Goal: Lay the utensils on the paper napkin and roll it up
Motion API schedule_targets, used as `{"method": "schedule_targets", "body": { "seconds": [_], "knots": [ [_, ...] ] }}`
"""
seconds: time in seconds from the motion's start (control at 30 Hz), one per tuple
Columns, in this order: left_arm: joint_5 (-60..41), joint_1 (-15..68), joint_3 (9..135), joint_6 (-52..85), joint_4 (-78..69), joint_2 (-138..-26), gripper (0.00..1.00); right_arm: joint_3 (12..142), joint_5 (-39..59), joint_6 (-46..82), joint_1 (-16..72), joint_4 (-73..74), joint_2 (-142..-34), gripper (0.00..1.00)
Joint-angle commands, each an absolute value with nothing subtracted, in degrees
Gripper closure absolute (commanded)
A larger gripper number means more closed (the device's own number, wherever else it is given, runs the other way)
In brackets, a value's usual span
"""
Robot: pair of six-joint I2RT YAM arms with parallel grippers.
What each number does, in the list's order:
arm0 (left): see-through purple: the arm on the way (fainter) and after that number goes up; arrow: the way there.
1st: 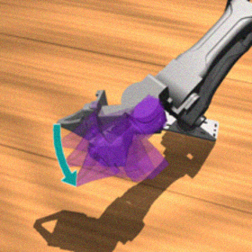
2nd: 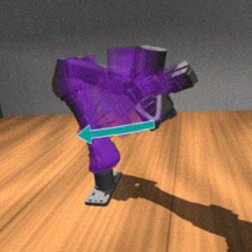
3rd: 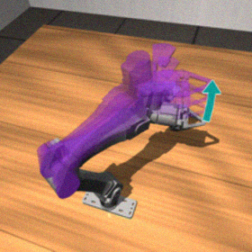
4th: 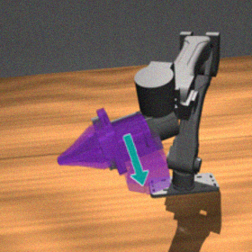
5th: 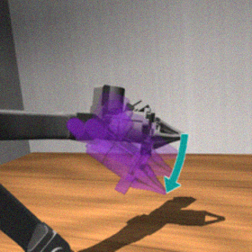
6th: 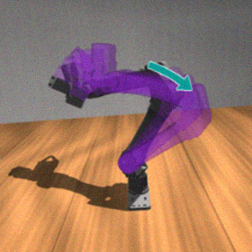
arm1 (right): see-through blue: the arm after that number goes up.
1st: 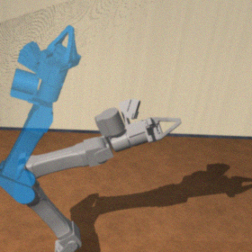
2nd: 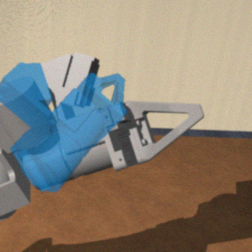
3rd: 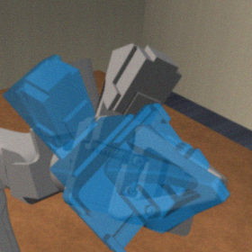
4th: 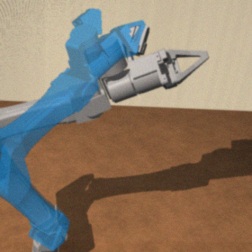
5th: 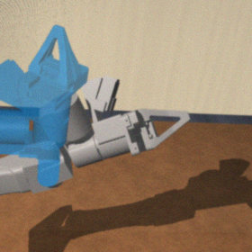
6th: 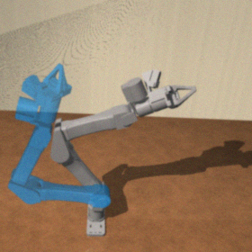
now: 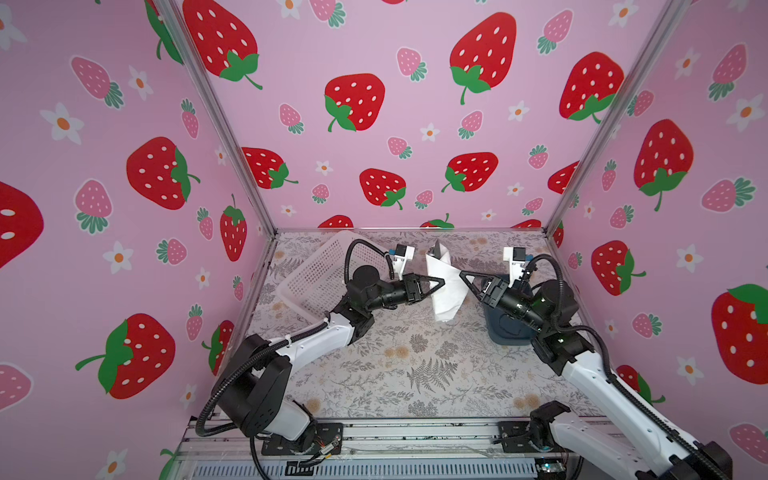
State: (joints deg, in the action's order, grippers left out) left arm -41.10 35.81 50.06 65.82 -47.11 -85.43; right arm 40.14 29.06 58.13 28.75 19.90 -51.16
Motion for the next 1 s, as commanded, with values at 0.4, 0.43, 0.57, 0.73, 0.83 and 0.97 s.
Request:
{"method": "schedule_targets", "body": {
  "seconds": [0.4,0.43,0.57,0.73,0.83,0.97],
  "knots": [
    [-38.43,34.64,49.13,64.17,-50.47,-81.65,0.93,54.36,25.16,46.43,34.28,2.14,-49.13,0.48],
    [-38.28,34.63,49.09,64.08,-50.53,-81.69,0.93,55.29,22.92,45.23,35.94,0.39,-50.00,0.51],
    [-37.95,34.63,49.14,64.07,-50.57,-81.91,0.93,59.09,15.10,41.65,42.61,-6.03,-56.12,0.53],
    [-37.88,34.60,49.04,64.00,-50.19,-81.67,0.93,60.42,6.85,41.37,45.94,-8.41,-58.95,0.51],
    [-37.88,34.62,49.09,63.96,-50.02,-81.56,0.93,60.49,5.87,41.26,46.16,-9.07,-59.50,0.51],
    [-37.97,34.63,49.22,64.07,-50.09,-81.50,0.93,59.28,3.76,41.69,46.16,-9.64,-58.63,0.51]
  ]
}}
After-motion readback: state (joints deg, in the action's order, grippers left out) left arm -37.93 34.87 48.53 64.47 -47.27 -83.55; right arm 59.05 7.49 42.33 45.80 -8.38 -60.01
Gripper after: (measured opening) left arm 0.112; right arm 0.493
